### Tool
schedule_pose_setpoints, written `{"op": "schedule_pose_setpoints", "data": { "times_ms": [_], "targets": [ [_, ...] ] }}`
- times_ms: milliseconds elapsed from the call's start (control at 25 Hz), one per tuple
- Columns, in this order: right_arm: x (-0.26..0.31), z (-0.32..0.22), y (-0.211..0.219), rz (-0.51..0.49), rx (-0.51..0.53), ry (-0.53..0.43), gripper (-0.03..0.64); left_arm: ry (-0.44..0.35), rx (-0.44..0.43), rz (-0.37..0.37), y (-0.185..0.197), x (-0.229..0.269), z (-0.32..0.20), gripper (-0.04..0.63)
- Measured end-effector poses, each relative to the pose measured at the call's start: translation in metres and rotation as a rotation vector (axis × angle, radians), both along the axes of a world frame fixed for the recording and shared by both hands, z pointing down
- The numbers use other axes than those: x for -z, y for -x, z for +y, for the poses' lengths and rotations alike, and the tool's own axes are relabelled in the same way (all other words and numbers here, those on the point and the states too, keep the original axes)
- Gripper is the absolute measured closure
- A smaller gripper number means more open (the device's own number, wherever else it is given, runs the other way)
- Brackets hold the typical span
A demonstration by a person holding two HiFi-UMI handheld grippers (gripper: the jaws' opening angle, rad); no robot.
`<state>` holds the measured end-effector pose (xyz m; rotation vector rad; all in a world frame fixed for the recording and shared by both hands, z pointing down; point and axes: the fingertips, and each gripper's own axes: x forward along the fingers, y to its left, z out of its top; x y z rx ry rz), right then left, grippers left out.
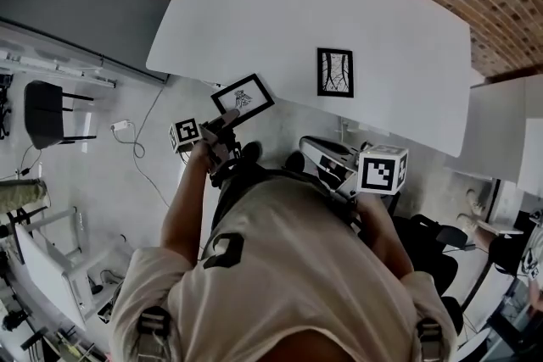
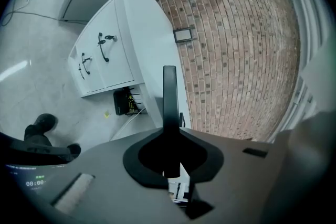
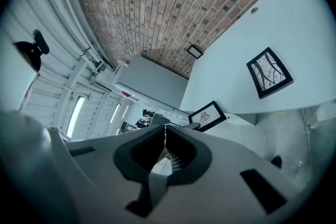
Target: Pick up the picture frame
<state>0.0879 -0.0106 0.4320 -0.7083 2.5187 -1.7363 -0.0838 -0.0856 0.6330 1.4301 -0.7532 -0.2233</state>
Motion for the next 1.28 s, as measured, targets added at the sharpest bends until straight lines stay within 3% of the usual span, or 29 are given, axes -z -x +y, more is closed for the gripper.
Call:
{"op": "schedule_pose_setpoints", "data": {
  "times_ms": [200,560,880,1280],
  "targets": [
    [0.002,-0.004,0.023,0.025,0.003,-0.001,0.611,-0.019,-0.033,0.020,0.010,0.011,-0.013,0.572],
    [-0.007,-0.012,0.063,0.085,-0.004,0.030,0.611,-0.132,-0.081,0.064,0.046,0.050,-0.035,0.572],
    [-0.004,-0.012,0.114,0.079,0.011,0.030,0.611,-0.187,-0.117,0.080,0.082,0.075,-0.029,0.572],
    [0.000,-0.009,0.119,0.124,-0.108,0.023,0.611,-0.213,-0.262,0.155,0.060,0.097,-0.027,0.572]
  ]
}}
